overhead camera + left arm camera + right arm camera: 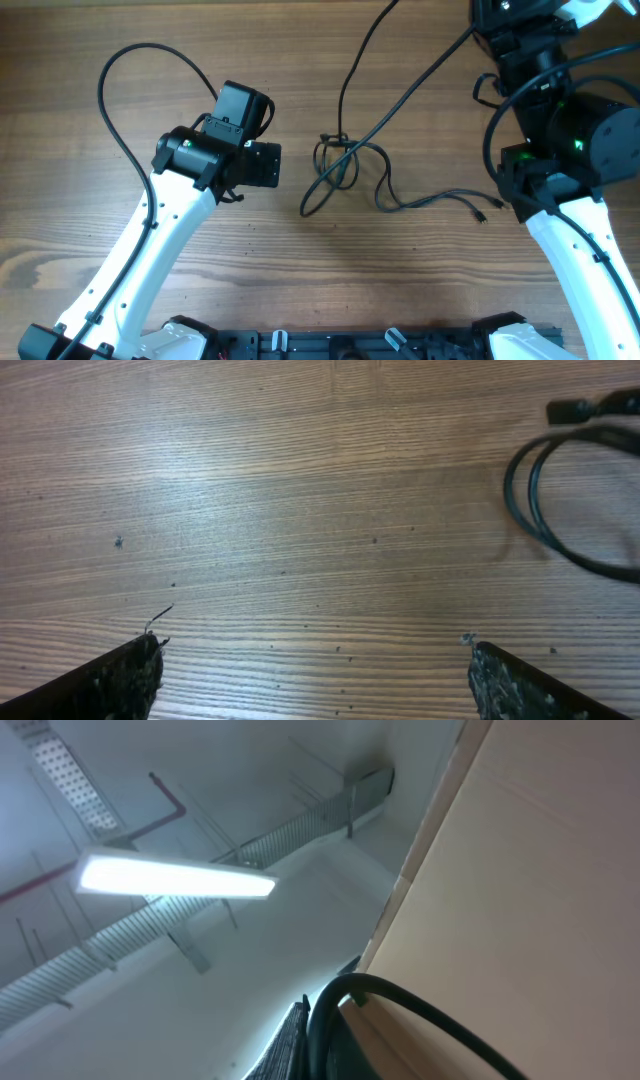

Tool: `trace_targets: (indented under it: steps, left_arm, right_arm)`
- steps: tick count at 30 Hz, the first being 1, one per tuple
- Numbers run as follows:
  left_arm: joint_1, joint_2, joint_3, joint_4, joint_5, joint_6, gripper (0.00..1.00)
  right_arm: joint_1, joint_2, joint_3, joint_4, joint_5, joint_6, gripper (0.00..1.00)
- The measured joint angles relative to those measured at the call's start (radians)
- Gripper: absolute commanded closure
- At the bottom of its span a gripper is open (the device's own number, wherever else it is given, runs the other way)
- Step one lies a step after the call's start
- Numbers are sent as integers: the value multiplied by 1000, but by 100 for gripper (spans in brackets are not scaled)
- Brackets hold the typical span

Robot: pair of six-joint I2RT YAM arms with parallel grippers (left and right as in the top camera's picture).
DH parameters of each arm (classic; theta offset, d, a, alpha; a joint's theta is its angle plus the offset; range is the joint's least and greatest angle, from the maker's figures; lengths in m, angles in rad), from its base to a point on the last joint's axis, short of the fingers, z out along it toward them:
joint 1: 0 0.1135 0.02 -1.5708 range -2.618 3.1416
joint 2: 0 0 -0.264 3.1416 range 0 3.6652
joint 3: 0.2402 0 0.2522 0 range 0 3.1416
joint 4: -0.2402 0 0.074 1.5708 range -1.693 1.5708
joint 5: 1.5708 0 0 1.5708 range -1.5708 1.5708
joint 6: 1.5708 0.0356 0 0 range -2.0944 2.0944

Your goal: Untangle cables

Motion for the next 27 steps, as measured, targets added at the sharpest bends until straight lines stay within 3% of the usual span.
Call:
trace_targets:
  steps: [12,21,27]
  left_arm:
    - [0,0,0,0,0,0,0]
    - [0,0,0,0,0,0,0]
    - [0,0,0,0,0,0,0]
  right_arm:
    - [0,5,1,-267,-319,39,96]
    - [22,25,1,-289,-615,12,96]
    - [109,26,1,-336,-737,-29,96]
